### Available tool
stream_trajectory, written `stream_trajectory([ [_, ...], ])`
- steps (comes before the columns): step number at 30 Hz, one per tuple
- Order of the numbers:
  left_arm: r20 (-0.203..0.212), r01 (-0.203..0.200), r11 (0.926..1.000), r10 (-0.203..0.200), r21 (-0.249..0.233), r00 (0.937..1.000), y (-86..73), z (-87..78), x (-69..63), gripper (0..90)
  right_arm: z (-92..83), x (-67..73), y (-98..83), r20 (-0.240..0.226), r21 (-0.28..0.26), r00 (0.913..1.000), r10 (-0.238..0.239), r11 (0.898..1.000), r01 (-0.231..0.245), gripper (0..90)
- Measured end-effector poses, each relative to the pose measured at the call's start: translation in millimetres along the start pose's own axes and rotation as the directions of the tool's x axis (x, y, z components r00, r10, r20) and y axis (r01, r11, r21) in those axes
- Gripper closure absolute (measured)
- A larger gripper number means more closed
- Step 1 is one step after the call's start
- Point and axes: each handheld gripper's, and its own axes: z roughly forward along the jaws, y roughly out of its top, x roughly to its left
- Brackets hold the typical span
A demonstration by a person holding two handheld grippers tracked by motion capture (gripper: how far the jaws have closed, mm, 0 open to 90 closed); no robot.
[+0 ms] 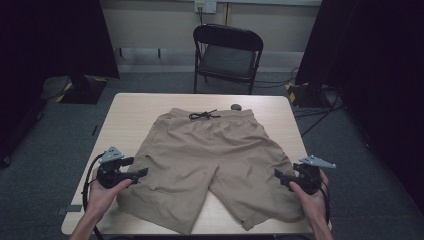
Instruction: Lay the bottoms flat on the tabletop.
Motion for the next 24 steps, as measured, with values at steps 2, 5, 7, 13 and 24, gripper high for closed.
stream_trajectory([
  [2,-0.018,0.027,0.9996,-0.027,-0.012,0.9995,-11.4,-7.7,7.8,26.2,-4.6,-3.4,-6.5,0.012,0.005,0.9999,0.009,1.0,-0.009,15.8],
  [5,-0.066,0.054,0.9985,-0.054,-0.006,0.9964,-23.1,-13.5,15.9,27.5,-10.1,-9.0,-15.9,0.032,0.018,0.9993,0.02,1.0,-0.02,15.7],
  [7,-0.07,0.087,0.9962,-0.086,0.007,0.9938,-28.9,-14.4,21.9,27.7,-13.2,-13.6,-20.8,0.041,0.021,0.9986,0.034,0.999,-0.035,15.8],
  [13,-0.127,0.125,0.991,-0.118,0.048,0.9848,-45.8,-16.9,34.2,27.7,-22.2,-25.6,-34.5,0.095,0.026,0.9941,0.053,0.998,-0.056,15.6],
  [24,-0.197,0.064,0.9932,-0.044,0.097,0.9794,-57.6,-8.0,29.6,25.6,-21.2,-33.7,-53.0,0.146,0.054,0.9879,0.054,0.997,-0.062,15.6],
])
